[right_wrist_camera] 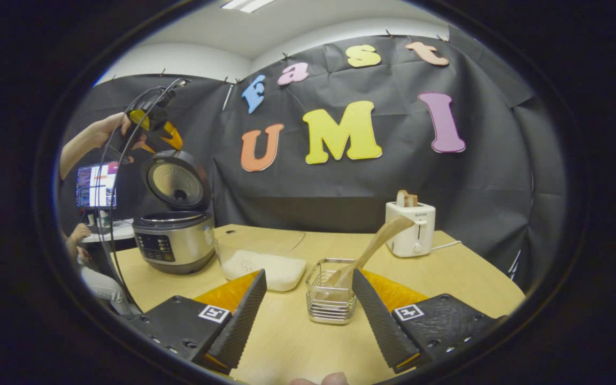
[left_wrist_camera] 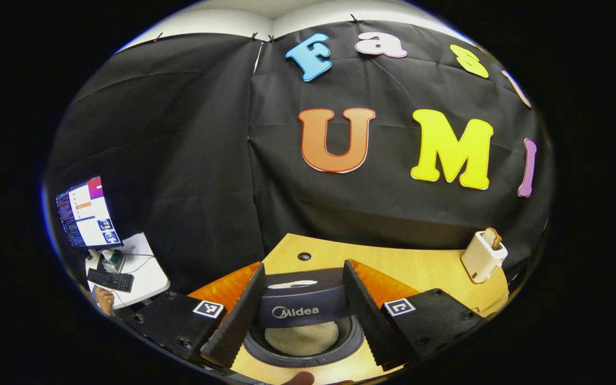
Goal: Close the left gripper, press the button to open the rice cooker; take a wooden spoon from the chopstick holder with the right hand, scoop a spoonful of rice and pour it into the rice cooker, then put the wooden spoon back into the chopstick holder.
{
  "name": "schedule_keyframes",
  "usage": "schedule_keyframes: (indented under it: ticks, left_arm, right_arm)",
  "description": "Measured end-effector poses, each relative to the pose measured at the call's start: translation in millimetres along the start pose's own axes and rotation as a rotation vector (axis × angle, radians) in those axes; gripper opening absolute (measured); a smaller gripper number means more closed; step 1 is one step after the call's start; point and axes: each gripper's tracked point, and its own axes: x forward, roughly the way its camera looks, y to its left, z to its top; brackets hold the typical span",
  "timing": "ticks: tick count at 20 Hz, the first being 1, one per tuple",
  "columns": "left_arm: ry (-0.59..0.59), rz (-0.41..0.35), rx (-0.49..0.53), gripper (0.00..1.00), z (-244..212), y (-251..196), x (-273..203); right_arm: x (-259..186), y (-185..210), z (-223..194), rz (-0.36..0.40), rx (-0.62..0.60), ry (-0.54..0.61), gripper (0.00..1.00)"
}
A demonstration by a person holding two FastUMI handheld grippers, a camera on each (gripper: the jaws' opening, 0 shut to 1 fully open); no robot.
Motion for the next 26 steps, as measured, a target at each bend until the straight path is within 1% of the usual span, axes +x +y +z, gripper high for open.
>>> schedule_keyframes:
  ticks: [7, 9, 11, 13, 15, 17, 18, 19, 20, 21, 22, 26]
  left_arm:
    - [0.015, -0.02, -0.017, 0.92, -68, -12, -19]
    - [-0.013, -0.01, 0.01, 0.92, -83, -13, -20]
    - [-0.038, -0.002, 0.008, 0.92, -94, -13, -20]
    - [-0.059, 0.007, 0.012, 0.92, -103, -15, -20]
    - [-0.086, 0.012, 0.038, 0.92, -109, -17, -19]
    - [-0.09, 0.015, 0.03, 0.91, -122, -16, -18]
    - [-0.086, 0.017, 0.027, 0.98, -128, -16, -17]
    - [-0.081, 0.019, 0.029, 0.92, -134, -16, -15]
    - [-0.076, 0.023, 0.033, 0.92, -140, -17, -14]
    - [-0.075, 0.027, 0.028, 0.92, -145, -17, -15]
    - [-0.123, 0.03, 0.035, 0.92, -137, -17, -17]
    - [-0.159, 0.046, 0.023, 0.92, -142, -24, -8]
  right_arm:
    - [-10, 0, 11, -0.009, -0.008, -0.033, 0.95]
    - [-12, -2, 8, -0.013, -0.014, -0.027, 0.95]
    - [-14, -10, 9, -0.034, -0.038, -0.03, 0.95]
    - [-14, -14, 11, -0.042, -0.036, -0.033, 0.95]
    - [-15, -16, 12, -0.048, -0.03, -0.04, 0.95]
    - [-12, -17, 12, -0.05, -0.023, -0.046, 0.95]
    - [-11, -16, 11, -0.045, -0.018, -0.038, 0.95]
    - [-9, -14, 8, -0.039, -0.017, -0.027, 0.92]
    - [-10, -15, 10, -0.041, -0.013, -0.029, 0.95]
    - [-10, -16, 14, -0.043, -0.011, -0.039, 0.95]
    - [-10, -19, 17, -0.049, -0.012, -0.047, 0.95]
    - [-5, -25, 16, -0.058, -0.001, -0.049, 0.95]
